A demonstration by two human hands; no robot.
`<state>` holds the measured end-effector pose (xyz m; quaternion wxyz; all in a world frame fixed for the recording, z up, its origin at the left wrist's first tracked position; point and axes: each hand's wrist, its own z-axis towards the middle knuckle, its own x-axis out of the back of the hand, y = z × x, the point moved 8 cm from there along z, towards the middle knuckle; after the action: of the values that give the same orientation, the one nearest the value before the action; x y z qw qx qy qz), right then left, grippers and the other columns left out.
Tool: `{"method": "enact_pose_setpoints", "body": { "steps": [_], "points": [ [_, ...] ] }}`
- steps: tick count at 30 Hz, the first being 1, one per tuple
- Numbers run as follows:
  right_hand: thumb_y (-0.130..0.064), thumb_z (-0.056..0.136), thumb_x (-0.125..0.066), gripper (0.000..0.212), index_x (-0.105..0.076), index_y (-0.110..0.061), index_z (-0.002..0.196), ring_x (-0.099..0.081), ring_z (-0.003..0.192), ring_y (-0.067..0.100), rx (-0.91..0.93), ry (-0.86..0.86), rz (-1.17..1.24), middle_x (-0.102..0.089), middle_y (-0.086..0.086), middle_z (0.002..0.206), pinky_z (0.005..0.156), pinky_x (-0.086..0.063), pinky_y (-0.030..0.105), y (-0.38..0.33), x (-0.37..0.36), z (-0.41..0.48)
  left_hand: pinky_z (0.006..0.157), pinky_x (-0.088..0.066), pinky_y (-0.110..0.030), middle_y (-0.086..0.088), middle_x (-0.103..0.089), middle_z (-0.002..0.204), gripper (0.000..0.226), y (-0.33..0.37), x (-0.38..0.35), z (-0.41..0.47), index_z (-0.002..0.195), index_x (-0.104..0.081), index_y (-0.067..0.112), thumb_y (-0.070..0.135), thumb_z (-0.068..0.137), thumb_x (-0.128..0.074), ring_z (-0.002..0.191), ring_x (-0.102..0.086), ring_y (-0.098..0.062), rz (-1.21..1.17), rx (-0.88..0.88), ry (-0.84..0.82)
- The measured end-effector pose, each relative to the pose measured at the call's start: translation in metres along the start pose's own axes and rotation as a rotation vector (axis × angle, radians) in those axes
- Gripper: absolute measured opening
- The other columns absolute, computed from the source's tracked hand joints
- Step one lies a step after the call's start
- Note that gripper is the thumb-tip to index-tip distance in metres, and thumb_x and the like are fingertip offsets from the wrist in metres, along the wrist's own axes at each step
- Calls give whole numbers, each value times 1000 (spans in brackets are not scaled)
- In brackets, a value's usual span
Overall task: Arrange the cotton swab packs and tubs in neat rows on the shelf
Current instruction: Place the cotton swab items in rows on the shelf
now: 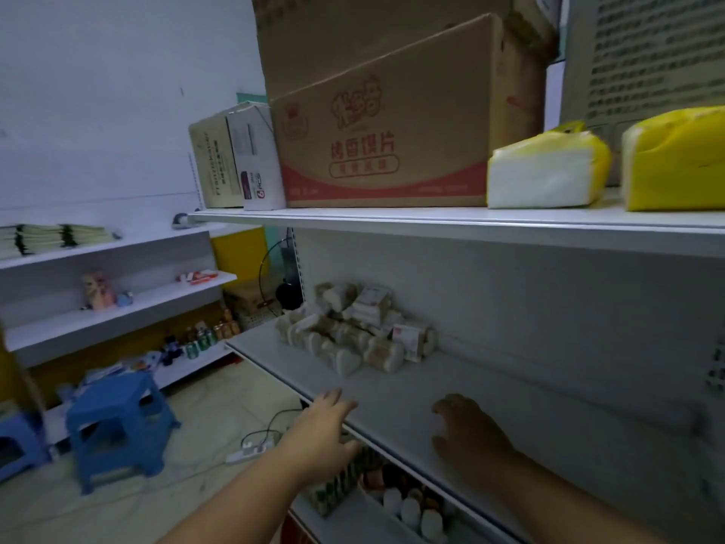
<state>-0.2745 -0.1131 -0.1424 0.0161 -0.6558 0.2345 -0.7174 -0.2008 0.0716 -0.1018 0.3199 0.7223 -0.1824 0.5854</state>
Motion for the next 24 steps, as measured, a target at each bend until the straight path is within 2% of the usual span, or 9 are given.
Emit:
{"method": "enact_pose_setpoints", "body": {
  "steps": [4,7,12,15,17,19,21,22,24],
  "points": [
    [-34,94,-44,52,-30,-19,142,-31,133,21,-14,109,15,-24,3,150,105,-34,31,-14,3,72,115,-22,-31,-1,-15,158,66,-37,14,45,148,-24,25,40,91,-53,144,-18,-19,-31,43,-12],
    [-35,93,-48,62,-22,-16,146,-29,136,25,-46,166,57,-23,8,150,106,-32,31,-16,1,114,109,-31,-27,1,-26,153,69,-60,21,75,148,-24,23,36,89,-58,137,-31,-17,-72,65,55],
    [-21,83,-63,67,-32,-16,141,-28,137,29,-121,271,299,-28,12,148,108,-35,37,-18,-22,155,112,-26,-32,1,-5,159,84,-86,24,123,151,-9,27,32,86,-63,145,-13,-21,-71,32,122],
    [-8,73,-68,57,-51,-11,127,-46,123,33,-134,411,418,-50,13,129,99,-44,41,-16,-31,167,112,-24,-27,3,1,159,83,-90,30,159,151,-5,26,26,88,-59,146,-7,-18,-20,-74,180],
    [-12,72,-69,51,-55,-18,120,-55,111,29,-167,461,436,-59,6,118,91,-49,39,-12,-32,168,113,-21,-27,5,-8,158,80,-91,26,184,151,-13,24,31,87,-61,145,-10,-17,-7,-153,192],
    [-22,75,-71,45,-55,-27,117,-59,105,20,-212,482,460,-62,-3,115,87,-50,34,-11,-29,165,109,-29,-27,4,-32,148,71,-90,18,202,143,-35,23,39,81,-65,137,-26,-18,-18,-244,206],
    [-26,73,-75,43,-55,-37,110,-60,101,11,-258,513,507,-62,-10,112,87,-49,29,-10,-25,162,95,-38,-29,2,-53,126,57,-86,10,213,124,-56,26,46,72,-67,119,-45,-22,-22,-350,252],
    [-24,72,-77,45,-54,-41,106,-59,99,9,-281,541,537,-62,-11,110,87,-49,28,-10,-22,159,86,-42,-29,3,-58,113,50,-85,8,216,113,-61,27,50,68,-66,107,-52,-21,-68,-402,294],
    [-15,72,-78,46,-55,-40,103,-61,95,7,-345,592,655,-63,-9,108,85,-50,26,-5,-19,153,73,-41,-21,11,-57,94,34,-86,12,219,95,-57,34,52,68,-66,89,-52,-7,-338,-468,378]
  ]
}}
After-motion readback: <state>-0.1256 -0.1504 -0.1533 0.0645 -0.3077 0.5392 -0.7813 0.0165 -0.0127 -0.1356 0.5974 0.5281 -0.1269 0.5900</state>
